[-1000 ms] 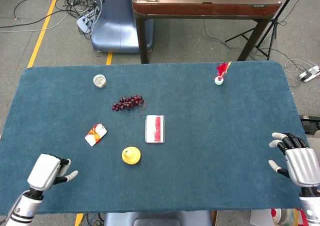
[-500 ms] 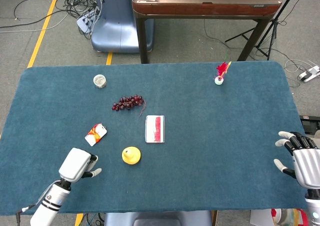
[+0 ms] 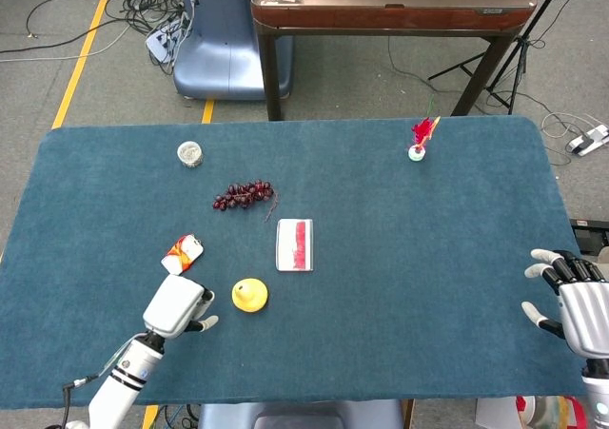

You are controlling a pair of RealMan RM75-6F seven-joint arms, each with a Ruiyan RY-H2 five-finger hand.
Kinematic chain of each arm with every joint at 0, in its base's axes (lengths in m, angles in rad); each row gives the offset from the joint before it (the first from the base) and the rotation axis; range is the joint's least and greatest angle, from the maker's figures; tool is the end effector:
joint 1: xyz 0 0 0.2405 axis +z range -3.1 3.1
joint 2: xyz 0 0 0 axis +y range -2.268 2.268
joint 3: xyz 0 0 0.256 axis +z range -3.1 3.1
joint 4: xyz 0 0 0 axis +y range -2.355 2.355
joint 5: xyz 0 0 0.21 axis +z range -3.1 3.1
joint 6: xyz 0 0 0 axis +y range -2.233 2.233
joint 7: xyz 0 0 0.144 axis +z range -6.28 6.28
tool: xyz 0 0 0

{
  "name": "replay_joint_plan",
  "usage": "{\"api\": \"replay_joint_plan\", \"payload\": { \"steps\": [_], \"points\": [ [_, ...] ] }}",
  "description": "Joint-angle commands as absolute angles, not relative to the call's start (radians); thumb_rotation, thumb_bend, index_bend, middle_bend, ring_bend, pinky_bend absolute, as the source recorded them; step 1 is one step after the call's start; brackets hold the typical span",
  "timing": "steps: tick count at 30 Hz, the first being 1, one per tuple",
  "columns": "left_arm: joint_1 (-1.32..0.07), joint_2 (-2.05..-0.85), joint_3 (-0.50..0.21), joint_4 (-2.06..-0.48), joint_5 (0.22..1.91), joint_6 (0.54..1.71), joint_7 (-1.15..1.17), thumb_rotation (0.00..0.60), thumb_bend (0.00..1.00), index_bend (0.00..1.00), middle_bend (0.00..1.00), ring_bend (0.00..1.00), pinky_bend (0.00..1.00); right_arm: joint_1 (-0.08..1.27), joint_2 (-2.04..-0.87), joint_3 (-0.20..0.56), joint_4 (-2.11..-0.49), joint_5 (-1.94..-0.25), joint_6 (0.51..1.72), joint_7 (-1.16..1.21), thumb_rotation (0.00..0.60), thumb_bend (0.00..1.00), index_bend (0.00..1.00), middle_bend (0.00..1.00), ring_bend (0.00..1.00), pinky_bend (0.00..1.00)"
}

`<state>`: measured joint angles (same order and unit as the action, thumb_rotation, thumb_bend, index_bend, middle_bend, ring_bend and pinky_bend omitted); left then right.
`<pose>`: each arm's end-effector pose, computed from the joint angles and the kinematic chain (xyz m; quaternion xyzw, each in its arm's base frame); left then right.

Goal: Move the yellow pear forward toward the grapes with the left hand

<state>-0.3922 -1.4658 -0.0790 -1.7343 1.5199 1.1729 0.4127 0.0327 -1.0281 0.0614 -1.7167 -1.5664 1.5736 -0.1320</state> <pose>-0.1676 0.2348 0.0128 -0.7393 -0.3339 -0.4191 0.4078 -0.2908 -0.1661 0.1875 0.6059 -0.3231 0.3808 0.6192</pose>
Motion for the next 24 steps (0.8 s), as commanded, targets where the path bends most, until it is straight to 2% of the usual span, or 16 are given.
{"api": "replay_joint_plan", "payload": {
  "steps": [1, 11, 24],
  "points": [
    [-0.411, -1.483, -0.083, -1.728, 1.503, 1.154, 0.444, 0.6, 0.03, 1.0, 1.0, 1.0, 1.0, 0.033, -1.027, 0.062, -1.717, -1.564, 1.572, -0.13, 0.6, 0.1, 0.46, 0.3, 0.22, 0.33],
    [-0.464, -1.515, -0.086, -1.696, 1.5, 1.122, 0.507, 0.6, 0.03, 1.0, 1.0, 1.0, 1.0, 0.034, -1.023, 0.063, -1.721, -1.561, 1.567, -0.128, 0.6, 0.1, 0.46, 0.3, 0.22, 0.33],
    [-0.514, -1.567, -0.079, -1.606, 1.531, 1.113, 0.458, 0.6, 0.02, 1.0, 1.0, 1.0, 1.0, 0.034, -1.023, 0.066, -1.719, -1.556, 1.565, -0.127, 0.6, 0.1, 0.46, 0.3, 0.22, 0.33]
  ]
}}
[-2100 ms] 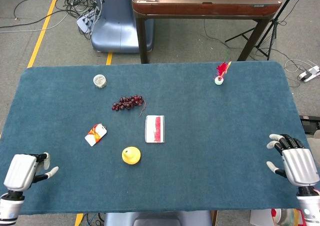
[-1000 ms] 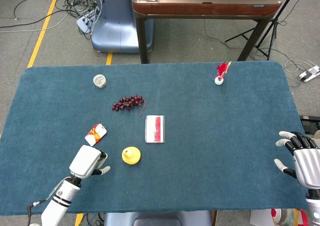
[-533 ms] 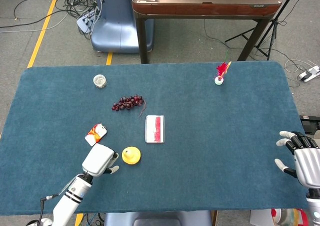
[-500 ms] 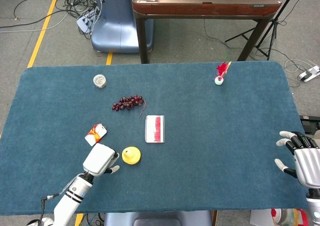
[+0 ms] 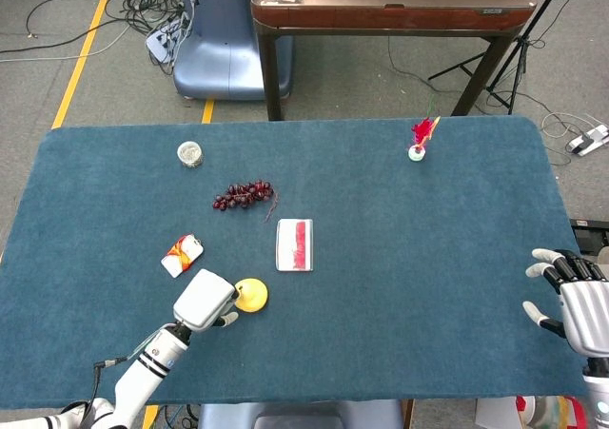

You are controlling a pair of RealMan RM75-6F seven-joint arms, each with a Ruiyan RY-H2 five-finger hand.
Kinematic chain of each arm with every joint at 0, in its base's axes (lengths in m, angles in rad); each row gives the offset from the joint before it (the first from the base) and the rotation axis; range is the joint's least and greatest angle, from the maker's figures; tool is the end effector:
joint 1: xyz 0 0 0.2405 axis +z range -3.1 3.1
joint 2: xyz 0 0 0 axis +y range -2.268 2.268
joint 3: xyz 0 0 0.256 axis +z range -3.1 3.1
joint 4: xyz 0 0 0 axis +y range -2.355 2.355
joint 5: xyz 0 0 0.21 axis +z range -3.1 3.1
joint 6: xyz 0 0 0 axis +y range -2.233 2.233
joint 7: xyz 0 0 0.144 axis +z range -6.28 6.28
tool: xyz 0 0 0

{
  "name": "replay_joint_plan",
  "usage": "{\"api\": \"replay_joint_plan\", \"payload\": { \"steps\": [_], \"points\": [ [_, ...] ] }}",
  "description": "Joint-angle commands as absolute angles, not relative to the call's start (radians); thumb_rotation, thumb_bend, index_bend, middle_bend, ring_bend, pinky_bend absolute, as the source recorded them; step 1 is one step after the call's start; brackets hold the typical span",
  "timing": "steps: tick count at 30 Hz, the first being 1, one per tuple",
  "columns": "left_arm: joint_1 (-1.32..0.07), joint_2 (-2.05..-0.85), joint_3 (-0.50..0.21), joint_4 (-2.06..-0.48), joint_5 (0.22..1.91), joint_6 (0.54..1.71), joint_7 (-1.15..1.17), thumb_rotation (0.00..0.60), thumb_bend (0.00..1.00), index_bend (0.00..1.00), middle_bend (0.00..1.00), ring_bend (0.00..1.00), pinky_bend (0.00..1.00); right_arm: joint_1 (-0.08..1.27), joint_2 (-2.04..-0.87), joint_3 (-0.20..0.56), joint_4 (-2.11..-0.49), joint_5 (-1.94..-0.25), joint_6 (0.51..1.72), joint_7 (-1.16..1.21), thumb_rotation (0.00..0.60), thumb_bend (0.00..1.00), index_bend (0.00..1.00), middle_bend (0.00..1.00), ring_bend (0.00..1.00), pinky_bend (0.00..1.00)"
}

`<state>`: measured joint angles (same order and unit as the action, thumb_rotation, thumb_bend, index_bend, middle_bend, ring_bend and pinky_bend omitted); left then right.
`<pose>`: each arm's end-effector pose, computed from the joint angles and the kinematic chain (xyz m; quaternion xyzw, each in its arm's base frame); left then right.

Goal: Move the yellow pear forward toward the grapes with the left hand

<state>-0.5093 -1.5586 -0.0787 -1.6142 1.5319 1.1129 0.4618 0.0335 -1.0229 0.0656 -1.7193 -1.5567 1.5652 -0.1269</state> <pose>-0.1471 0.2541 -0.0191 -0.7835 -0.2676 -0.4087 0.3839 -0.2918 -0.1672 0.1889 0.6042 -0.3269 0.3789 0.6201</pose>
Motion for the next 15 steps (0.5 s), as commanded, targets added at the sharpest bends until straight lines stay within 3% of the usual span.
{"api": "replay_joint_plan", "payload": {
  "steps": [1, 15],
  "points": [
    [-0.515, -1.572, -0.078, -1.603, 1.53, 1.114, 0.455, 0.6, 0.02, 1.0, 1.0, 1.0, 1.0, 0.033, -1.022, 0.066, -1.719, -1.556, 1.565, -0.126, 0.6, 0.1, 0.46, 0.3, 0.22, 0.33],
    [-0.503, -1.652, -0.089, -1.579, 1.504, 1.19, 0.568, 0.6, 0.0, 1.0, 1.0, 1.0, 1.0, 0.031, -1.015, 0.069, -1.722, -1.557, 1.571, -0.113, 0.6, 0.1, 0.46, 0.3, 0.22, 0.33]
  ]
}}
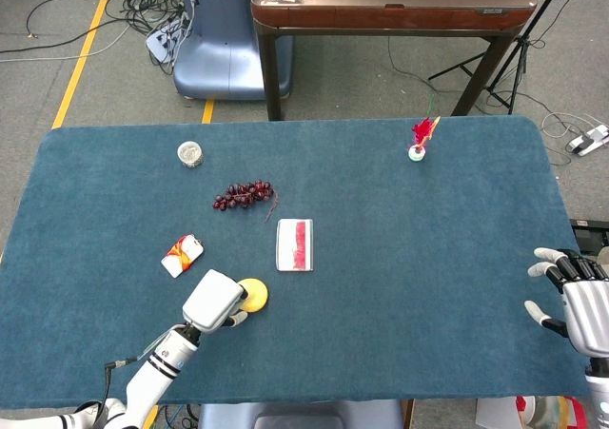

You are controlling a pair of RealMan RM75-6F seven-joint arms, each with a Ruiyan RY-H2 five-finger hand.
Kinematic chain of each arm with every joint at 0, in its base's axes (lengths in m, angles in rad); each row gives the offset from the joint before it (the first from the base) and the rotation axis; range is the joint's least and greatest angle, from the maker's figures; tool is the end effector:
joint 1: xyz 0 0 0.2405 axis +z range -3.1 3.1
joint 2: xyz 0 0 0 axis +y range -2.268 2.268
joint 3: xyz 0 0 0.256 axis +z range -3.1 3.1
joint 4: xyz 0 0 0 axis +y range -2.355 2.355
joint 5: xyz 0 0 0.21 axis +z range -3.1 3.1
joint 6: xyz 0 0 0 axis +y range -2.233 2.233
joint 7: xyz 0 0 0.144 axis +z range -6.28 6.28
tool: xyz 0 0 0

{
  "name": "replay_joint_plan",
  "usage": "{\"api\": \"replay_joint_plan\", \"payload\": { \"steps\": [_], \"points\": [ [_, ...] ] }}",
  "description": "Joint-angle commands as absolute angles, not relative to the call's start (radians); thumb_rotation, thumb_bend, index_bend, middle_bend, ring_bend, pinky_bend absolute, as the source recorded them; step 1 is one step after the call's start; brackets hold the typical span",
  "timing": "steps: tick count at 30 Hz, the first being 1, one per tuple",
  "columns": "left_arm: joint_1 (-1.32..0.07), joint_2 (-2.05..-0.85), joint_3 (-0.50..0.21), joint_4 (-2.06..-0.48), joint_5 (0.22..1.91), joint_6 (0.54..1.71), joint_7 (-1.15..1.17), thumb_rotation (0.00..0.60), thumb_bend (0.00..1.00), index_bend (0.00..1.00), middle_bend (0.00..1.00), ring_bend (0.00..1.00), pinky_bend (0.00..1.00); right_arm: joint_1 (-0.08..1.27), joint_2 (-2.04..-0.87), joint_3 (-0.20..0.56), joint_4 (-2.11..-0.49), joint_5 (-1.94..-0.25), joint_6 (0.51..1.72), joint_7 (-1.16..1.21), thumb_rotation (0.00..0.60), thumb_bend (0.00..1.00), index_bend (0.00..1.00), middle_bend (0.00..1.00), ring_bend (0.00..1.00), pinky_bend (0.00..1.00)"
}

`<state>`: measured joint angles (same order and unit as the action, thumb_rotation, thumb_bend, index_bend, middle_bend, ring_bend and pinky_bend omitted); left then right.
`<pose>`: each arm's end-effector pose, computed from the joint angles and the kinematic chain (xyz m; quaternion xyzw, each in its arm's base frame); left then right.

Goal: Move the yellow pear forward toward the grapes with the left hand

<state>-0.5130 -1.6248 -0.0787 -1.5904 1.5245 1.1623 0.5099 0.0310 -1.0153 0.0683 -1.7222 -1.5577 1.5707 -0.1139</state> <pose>-0.1365 0.2521 -0.0291 -0.7720 -0.2591 -0.4239 0.3966 -0.2913 -0.1670 0.1919 0.6011 -0.3274 0.3834 0.6201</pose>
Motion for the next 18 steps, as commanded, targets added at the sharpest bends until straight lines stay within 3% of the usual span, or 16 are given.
{"api": "replay_joint_plan", "payload": {
  "steps": [1, 5, 10, 16, 18],
  "points": [
    [-0.5, -1.66, -0.091, -1.574, 1.502, 1.202, 0.59, 0.6, 0.0, 1.0, 1.0, 1.0, 1.0, 0.031, -1.015, 0.069, -1.722, -1.556, 1.57, -0.112, 0.6, 0.1, 0.46, 0.3, 0.22, 0.33],
    [-0.49, -1.674, -0.091, -1.566, 1.499, 1.231, 0.62, 0.6, 0.0, 0.95, 1.0, 0.99, 1.0, 0.031, -1.013, 0.07, -1.722, -1.555, 1.569, -0.11, 0.6, 0.1, 0.46, 0.3, 0.22, 0.33],
    [-0.479, -1.667, -0.089, -1.594, 1.47, 1.238, 0.655, 0.6, 0.0, 0.73, 0.99, 0.84, 0.97, 0.032, -1.013, 0.071, -1.721, -1.553, 1.567, -0.109, 0.6, 0.1, 0.46, 0.3, 0.22, 0.33],
    [-0.468, -1.646, -0.078, -1.66, 1.441, 1.24, 0.708, 0.6, 0.0, 0.37, 0.71, 0.62, 0.87, 0.031, -1.013, 0.071, -1.721, -1.553, 1.569, -0.108, 0.6, 0.1, 0.46, 0.3, 0.22, 0.33],
    [-0.465, -1.641, -0.076, -1.679, 1.437, 1.245, 0.727, 0.6, 0.0, 0.23, 0.55, 0.52, 0.84, 0.031, -1.013, 0.071, -1.721, -1.552, 1.569, -0.107, 0.6, 0.1, 0.46, 0.3, 0.22, 0.33]
  ]
}}
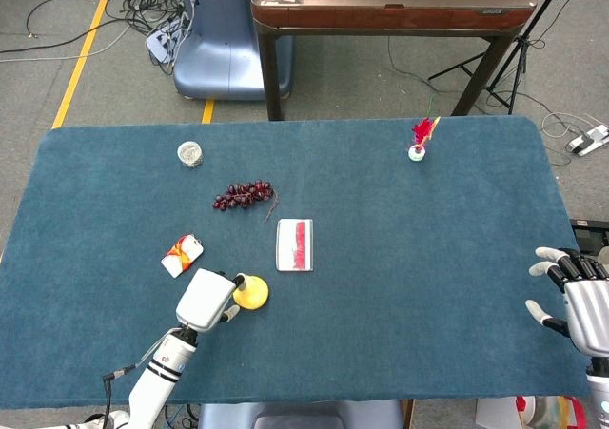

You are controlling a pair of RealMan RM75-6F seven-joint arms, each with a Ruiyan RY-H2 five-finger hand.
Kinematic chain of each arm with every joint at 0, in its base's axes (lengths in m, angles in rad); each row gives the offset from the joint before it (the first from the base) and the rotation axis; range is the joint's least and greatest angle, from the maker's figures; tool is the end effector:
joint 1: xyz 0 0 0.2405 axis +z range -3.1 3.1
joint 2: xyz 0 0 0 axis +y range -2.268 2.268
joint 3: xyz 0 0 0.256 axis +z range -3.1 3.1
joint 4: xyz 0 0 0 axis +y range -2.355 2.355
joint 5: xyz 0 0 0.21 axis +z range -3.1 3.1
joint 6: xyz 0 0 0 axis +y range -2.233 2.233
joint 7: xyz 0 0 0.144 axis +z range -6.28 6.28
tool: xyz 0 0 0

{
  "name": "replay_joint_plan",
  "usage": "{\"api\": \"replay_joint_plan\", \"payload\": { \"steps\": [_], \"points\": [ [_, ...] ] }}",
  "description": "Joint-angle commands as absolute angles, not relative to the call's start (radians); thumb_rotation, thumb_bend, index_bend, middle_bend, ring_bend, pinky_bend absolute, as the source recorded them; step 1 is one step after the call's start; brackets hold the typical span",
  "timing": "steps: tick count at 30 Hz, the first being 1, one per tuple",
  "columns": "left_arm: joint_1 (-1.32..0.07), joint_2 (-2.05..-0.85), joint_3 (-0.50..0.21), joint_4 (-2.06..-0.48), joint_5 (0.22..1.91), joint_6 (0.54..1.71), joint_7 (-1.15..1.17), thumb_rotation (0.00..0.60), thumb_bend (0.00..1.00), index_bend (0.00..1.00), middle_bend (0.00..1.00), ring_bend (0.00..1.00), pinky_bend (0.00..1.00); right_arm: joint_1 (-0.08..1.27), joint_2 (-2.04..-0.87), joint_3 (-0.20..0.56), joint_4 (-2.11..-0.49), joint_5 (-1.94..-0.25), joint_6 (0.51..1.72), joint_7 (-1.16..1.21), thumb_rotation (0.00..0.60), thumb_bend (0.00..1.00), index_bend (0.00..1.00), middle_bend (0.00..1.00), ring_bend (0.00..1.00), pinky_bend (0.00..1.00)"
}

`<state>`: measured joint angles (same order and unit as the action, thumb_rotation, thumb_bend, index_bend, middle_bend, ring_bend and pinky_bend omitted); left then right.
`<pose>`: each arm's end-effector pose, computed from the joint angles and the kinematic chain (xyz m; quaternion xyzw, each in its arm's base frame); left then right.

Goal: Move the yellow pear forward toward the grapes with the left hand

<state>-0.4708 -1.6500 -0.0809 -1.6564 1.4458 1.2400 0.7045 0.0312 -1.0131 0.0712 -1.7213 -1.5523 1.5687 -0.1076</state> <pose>-0.1351 0.2432 -0.0241 -0.7535 -0.2526 -0.4014 0.4553 -0.2922 -0.1676 0.1931 0.5990 -0.3291 0.3838 0.6210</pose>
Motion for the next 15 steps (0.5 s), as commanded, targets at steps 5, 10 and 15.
{"api": "replay_joint_plan", "payload": {
  "steps": [5, 10, 15],
  "points": [
    [-0.459, -1.636, -0.071, -1.712, 1.441, 1.266, 0.761, 0.6, 0.0, 0.09, 0.27, 0.42, 0.78, 0.031, -1.012, 0.072, -1.721, -1.552, 1.569, -0.106, 0.6, 0.1, 0.46, 0.3, 0.22, 0.33],
    [-0.456, -1.638, -0.069, -1.729, 1.446, 1.28, 0.777, 0.6, 0.0, 0.03, 0.09, 0.24, 0.61, 0.031, -1.012, 0.072, -1.72, -1.551, 1.569, -0.105, 0.6, 0.1, 0.46, 0.3, 0.22, 0.33],
    [-0.471, -1.631, -0.068, -1.755, 1.425, 1.243, 0.78, 0.6, 0.0, 0.0, 0.0, 0.0, 0.24, 0.031, -1.012, 0.072, -1.72, -1.552, 1.569, -0.105, 0.6, 0.1, 0.46, 0.3, 0.22, 0.33]
  ]
}}
